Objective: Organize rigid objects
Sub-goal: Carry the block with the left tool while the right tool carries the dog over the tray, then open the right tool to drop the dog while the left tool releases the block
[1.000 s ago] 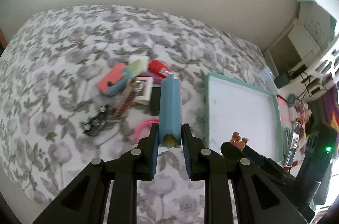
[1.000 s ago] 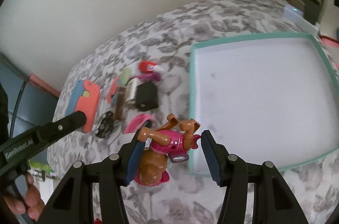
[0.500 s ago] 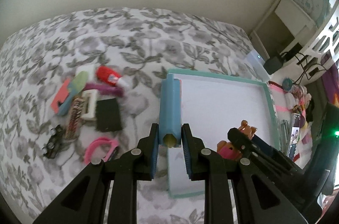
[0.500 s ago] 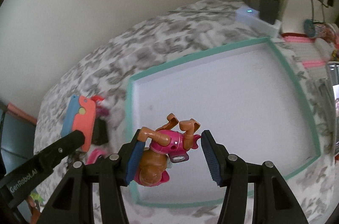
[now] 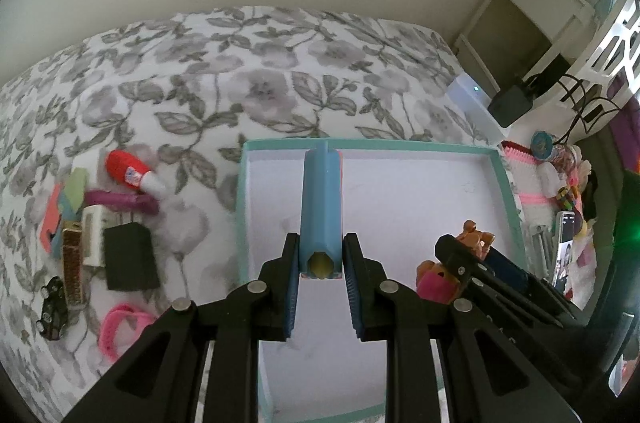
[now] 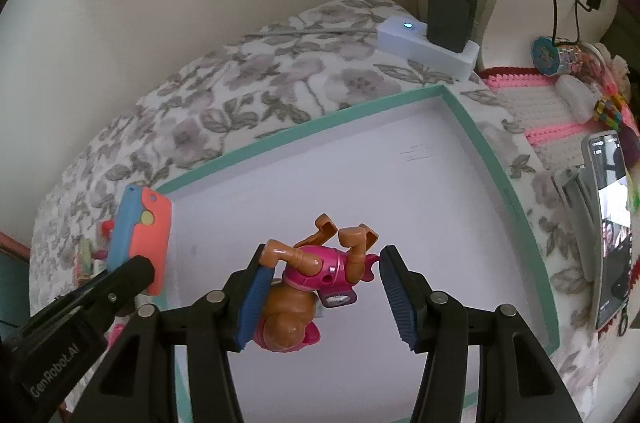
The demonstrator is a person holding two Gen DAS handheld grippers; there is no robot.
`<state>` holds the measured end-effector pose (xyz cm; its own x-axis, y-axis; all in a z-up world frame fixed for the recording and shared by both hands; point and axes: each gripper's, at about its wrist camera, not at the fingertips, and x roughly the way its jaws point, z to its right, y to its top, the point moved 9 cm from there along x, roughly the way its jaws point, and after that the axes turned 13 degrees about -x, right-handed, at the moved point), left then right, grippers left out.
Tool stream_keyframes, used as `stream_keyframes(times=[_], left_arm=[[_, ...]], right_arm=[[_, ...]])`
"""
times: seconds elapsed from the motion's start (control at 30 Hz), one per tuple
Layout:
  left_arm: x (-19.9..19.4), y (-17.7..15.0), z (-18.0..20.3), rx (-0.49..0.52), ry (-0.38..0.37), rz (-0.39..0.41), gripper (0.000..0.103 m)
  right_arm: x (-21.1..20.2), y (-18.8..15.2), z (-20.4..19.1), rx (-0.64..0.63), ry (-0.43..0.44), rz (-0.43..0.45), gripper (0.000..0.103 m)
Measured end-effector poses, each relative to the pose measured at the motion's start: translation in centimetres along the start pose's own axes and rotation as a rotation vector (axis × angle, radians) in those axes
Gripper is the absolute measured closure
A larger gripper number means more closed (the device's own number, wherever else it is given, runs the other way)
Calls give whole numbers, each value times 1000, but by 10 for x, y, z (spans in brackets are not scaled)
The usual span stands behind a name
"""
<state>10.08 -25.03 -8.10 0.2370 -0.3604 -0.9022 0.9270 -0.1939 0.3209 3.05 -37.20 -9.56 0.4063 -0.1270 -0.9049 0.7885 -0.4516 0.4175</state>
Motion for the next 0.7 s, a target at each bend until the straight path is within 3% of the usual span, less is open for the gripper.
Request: stream_keyframes(times=[0.7], left_arm=[[19, -7, 1, 9, 20, -21, 83]], right_arm=[[16, -1, 8, -25, -40, -53, 45]])
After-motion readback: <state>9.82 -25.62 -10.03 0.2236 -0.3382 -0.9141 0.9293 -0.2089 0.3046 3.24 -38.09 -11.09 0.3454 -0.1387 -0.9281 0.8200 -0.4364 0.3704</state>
